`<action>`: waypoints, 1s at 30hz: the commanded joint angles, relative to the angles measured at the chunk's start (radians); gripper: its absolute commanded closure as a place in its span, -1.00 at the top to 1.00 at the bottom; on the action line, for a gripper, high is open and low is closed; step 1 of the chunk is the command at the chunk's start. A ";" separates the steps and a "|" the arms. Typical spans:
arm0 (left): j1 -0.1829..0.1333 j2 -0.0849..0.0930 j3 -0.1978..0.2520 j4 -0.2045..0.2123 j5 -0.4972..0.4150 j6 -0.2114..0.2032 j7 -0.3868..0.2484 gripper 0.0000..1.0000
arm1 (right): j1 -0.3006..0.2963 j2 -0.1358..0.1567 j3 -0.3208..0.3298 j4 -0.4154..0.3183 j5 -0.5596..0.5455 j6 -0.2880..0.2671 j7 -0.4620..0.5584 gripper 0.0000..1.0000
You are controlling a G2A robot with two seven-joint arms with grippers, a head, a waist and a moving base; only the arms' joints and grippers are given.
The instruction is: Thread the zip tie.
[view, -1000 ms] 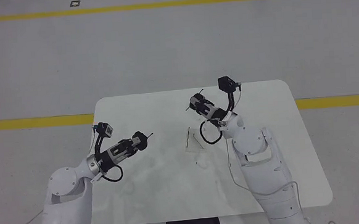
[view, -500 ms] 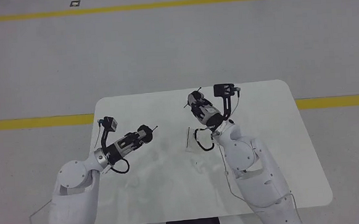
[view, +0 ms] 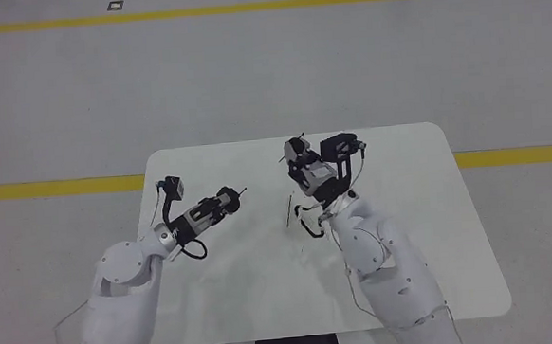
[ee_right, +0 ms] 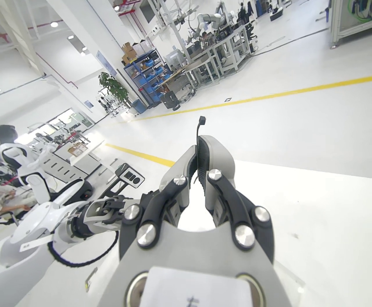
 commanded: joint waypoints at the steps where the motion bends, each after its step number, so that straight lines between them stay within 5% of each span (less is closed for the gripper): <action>1: -0.010 0.002 0.014 0.003 0.004 0.005 0.013 -1.00 | -0.004 0.003 -0.009 0.000 -0.025 -0.012 0.001 -1.00; 9: -0.044 0.011 0.060 0.007 0.002 0.020 0.051 -1.00 | -0.019 0.010 -0.058 0.006 -0.105 -0.043 -0.030 -1.00; 22: -0.043 0.018 0.088 -0.001 -0.015 0.017 0.035 -1.00 | -0.011 0.013 -0.093 0.038 -0.141 -0.079 -0.076 -1.00; 30: -0.039 0.032 0.096 -0.010 -0.040 0.023 0.022 -1.00 | -0.003 0.026 -0.102 0.070 -0.266 -0.118 -0.125 -1.00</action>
